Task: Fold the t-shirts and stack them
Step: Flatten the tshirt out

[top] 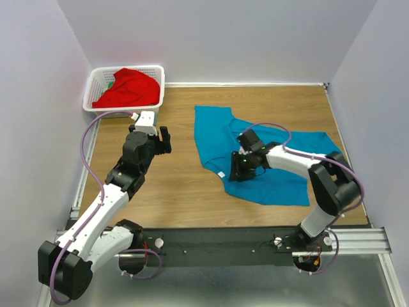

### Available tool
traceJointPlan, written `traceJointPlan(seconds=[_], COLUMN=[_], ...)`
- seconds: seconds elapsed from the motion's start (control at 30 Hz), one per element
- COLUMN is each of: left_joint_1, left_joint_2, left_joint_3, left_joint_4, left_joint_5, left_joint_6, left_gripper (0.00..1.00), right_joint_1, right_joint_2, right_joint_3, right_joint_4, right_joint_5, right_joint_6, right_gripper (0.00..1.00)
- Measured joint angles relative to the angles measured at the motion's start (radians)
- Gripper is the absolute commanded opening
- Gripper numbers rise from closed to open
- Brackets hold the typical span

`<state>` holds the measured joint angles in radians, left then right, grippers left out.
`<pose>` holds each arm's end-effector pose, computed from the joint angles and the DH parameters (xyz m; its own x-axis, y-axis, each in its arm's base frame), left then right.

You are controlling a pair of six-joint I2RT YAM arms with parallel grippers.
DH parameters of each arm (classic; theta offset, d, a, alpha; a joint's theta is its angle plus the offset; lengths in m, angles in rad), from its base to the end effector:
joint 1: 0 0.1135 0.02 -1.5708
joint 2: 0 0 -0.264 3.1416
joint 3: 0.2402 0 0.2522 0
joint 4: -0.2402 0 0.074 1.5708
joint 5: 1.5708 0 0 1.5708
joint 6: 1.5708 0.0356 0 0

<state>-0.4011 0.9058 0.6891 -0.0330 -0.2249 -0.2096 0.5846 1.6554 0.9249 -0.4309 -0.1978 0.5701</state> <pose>0.2006 -0.0765 0.3003 -0.2603 -0.1099 -0.9592 0.1304 0.9804 -0.1477 0.2531 0.1759 0.1579 -0.9713 -0.0082 -0.2378 -0.0975 0.9253 0.3666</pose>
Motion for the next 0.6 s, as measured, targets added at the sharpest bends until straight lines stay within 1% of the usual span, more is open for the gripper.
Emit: traceJointPlan(seconds=[0.1,0.13,0.17,0.2,0.23,0.37,0.4,0.5,0.6], left_joint_1=[0.0,0.0,0.0,0.001,0.001,0.002,0.002,0.002,0.002], left_joint_2=[-0.007,-0.011,-0.013,-0.016,-0.019,-0.021,-0.021,-0.021,-0.021], left_joint_3=[0.0,0.0,0.0,0.0,0.0,0.0,0.0,0.0,0.0], left_joint_4=[-0.001,-0.003,-0.004,-0.006,-0.007,-0.011,-0.013,-0.014,-0.013], left_joint_5=[-0.003,-0.008,-0.011,-0.012,-0.014,-0.014,-0.014,-0.014,-0.014], left_joint_6=[-0.001,-0.001,-0.001,-0.001,-0.001,-0.002,-0.002,-0.002,-0.002], left_gripper=[0.79,0.79,0.8,0.79,0.8,0.79,0.79,0.79,0.8], right_joint_1=[0.076,0.1,0.134,0.147,0.179,0.241,0.249,0.267,0.266], right_joint_2=[0.101,0.134,0.196,0.217,0.277,0.455,0.496,0.535,0.501], right_joint_3=[0.107,0.137,0.202,0.228,0.297,0.537,0.598,0.653,0.622], right_joint_4=[0.034,0.046,0.071,0.085,0.105,0.14,0.154,0.164,0.154], right_joint_5=[-0.026,-0.034,-0.05,-0.057,-0.06,-0.063,-0.063,-0.063,-0.043], right_joint_6=[0.037,0.044,0.071,0.081,0.104,0.15,0.157,0.163,0.147], right_gripper=[0.49,0.49,0.49,0.49,0.5,0.5,0.52,0.54,0.55])
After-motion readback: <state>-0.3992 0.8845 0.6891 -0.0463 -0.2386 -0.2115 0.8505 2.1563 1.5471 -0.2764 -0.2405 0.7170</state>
